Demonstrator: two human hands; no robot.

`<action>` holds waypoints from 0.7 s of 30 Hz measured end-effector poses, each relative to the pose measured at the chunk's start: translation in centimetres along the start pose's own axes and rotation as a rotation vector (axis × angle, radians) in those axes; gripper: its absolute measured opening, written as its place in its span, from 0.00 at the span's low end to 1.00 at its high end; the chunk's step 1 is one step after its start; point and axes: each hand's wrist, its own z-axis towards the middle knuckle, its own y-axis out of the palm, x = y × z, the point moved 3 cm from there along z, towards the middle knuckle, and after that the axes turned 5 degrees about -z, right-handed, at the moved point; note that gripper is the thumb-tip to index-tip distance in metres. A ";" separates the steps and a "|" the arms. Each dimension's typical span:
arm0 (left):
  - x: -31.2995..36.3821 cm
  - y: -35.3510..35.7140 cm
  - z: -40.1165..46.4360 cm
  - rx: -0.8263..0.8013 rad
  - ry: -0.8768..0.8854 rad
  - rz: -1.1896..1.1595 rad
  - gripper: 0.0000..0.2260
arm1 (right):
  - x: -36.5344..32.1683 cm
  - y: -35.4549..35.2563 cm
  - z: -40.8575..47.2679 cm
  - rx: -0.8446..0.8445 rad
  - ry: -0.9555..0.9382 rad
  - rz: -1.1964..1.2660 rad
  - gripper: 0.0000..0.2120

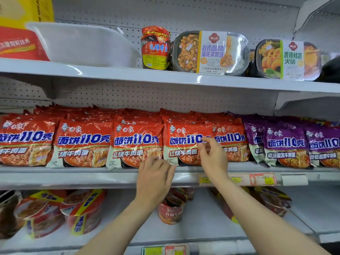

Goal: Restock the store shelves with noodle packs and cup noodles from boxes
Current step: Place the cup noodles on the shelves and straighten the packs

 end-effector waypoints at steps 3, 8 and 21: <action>-1.2 -0.7 0.0 -0.026 0.001 0.053 0.21 | -0.6 0.3 -0.5 0.003 -0.010 -0.062 0.13; -3.1 -2.2 -2.0 -0.019 -0.049 -0.004 0.24 | -3.2 2.9 -3.6 -0.109 -0.156 -0.084 0.15; -8.1 -5.7 -4.8 -0.025 -0.306 0.141 0.27 | -7.1 6.9 -9.2 -0.186 -0.345 -0.159 0.19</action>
